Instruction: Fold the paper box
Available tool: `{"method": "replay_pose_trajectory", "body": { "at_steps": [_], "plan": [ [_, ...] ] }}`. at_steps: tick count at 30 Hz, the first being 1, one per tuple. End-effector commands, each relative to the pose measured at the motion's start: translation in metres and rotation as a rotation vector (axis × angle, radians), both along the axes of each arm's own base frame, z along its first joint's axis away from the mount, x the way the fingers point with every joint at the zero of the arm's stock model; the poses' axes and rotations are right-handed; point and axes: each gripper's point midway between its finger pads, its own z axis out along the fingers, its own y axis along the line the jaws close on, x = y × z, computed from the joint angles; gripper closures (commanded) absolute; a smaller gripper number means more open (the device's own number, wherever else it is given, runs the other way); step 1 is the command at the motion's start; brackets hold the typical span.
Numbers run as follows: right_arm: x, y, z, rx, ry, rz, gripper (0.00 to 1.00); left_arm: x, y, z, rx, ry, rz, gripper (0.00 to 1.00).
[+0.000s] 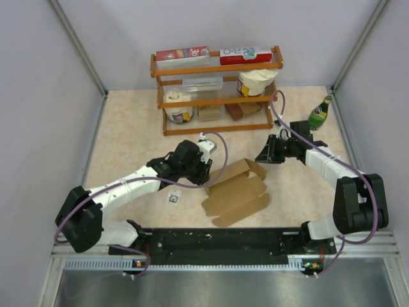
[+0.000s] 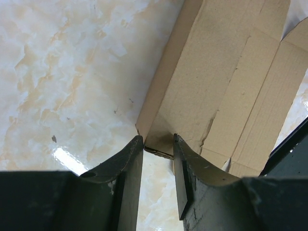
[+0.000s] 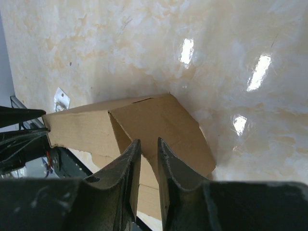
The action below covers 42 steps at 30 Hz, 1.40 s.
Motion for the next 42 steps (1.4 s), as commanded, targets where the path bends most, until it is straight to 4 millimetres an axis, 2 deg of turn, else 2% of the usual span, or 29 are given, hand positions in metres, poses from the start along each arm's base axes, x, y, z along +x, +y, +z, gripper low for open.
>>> {"method": "replay_pose_trajectory", "body": {
  "at_steps": [1, 6, 10, 14, 17, 21, 25, 31, 39, 42],
  "plan": [
    [0.002, 0.002, 0.024, -0.003, -0.065, 0.038, 0.80, -0.001, 0.004, -0.008, 0.021, 0.005, 0.016, 0.64],
    [-0.003, -0.008, 0.008, -0.069, -0.035, 0.008, 0.80, 0.001, 0.004, -0.006, 0.020, -0.003, 0.020, 0.64],
    [-0.002, -0.024, 0.002, -0.151, -0.041, -0.064, 0.76, 0.002, 0.004, -0.005, 0.019, -0.005, 0.032, 0.64],
    [0.002, -0.037, 0.008, -0.201, -0.070, -0.145, 0.74, 0.004, 0.002, -0.003, 0.012, -0.008, 0.036, 0.64],
    [0.002, -0.044, 0.009, -0.233, -0.071, -0.181, 0.66, 0.005, 0.001, -0.001, 0.011, -0.012, 0.036, 0.64],
    [-0.001, -0.044, 0.020, -0.224, -0.116, -0.175, 0.55, 0.007, 0.000, 0.001, 0.008, -0.015, 0.036, 0.64],
    [-0.005, -0.044, 0.027, -0.230, -0.144, -0.139, 0.50, 0.006, 0.000, 0.001, 0.006, -0.014, 0.031, 0.64],
    [-0.011, -0.034, 0.017, -0.205, -0.084, -0.054, 0.54, 0.006, -0.001, 0.000, 0.004, -0.013, 0.029, 0.64],
    [-0.018, -0.035, 0.003, -0.240, -0.050, -0.026, 0.55, 0.007, -0.004, 0.003, -0.006, -0.014, 0.025, 0.64],
    [-0.018, -0.036, -0.003, -0.256, -0.039, -0.020, 0.59, 0.008, -0.004, 0.003, -0.007, -0.016, 0.024, 0.63]
  ]
}}
